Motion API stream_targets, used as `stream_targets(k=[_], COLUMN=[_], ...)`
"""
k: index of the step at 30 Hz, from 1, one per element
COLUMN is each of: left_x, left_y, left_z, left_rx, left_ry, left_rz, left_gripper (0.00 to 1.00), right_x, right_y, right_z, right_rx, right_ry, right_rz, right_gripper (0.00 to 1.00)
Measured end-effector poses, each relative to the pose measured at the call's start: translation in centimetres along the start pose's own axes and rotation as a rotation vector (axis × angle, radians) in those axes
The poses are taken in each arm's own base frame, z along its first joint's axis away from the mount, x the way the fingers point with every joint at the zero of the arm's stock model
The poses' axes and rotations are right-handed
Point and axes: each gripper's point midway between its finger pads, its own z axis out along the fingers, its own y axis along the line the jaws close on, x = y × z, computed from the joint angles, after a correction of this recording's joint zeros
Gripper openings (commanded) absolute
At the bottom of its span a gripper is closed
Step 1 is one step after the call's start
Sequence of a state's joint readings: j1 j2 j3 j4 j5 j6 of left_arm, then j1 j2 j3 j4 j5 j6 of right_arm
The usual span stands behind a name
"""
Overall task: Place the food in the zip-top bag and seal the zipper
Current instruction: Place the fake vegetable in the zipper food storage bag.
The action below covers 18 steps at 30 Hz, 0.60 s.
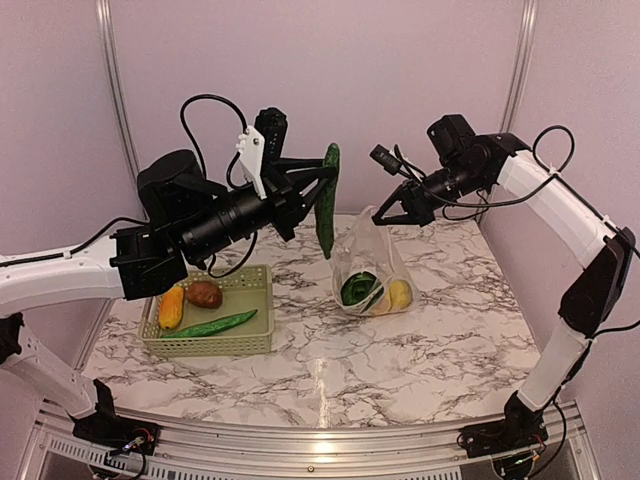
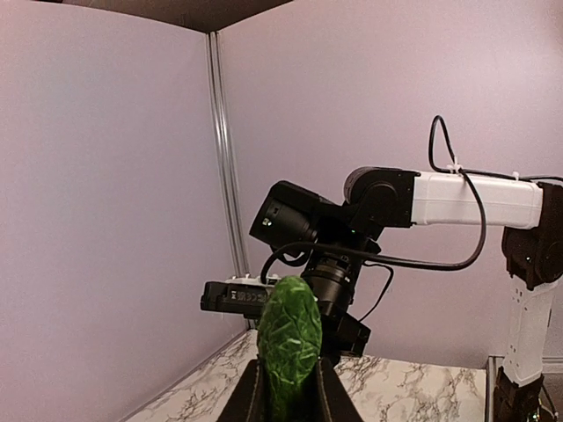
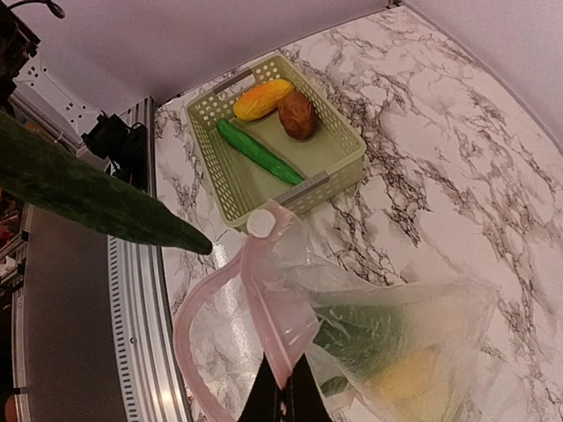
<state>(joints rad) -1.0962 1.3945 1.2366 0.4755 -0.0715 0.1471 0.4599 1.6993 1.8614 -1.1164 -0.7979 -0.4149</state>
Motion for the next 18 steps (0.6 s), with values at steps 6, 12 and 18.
stream_targets(k=[6,12,18], left_x=[-0.6,-2.2,0.2], left_y=[-3.3,-4.1,-4.2], left_z=[1.8,2.4,4.2], left_rx=[0.081,0.094,0.056], left_ry=[-0.094,-0.169,-0.185], left_rz=[-0.028,-0.032,0.037], left_gripper=[0.00,0.00,0.00], right_x=[-0.2,-0.2,-0.4], right_y=[0.4,0.6,0.8], right_z=[0.0,0.0,0.0], right_rx=[-0.021,-0.033,-0.046], right_ry=[-0.009,-0.014,-0.020], right_rz=[0.004,0.004,0.004], right_gripper=[0.00,0.00,0.00])
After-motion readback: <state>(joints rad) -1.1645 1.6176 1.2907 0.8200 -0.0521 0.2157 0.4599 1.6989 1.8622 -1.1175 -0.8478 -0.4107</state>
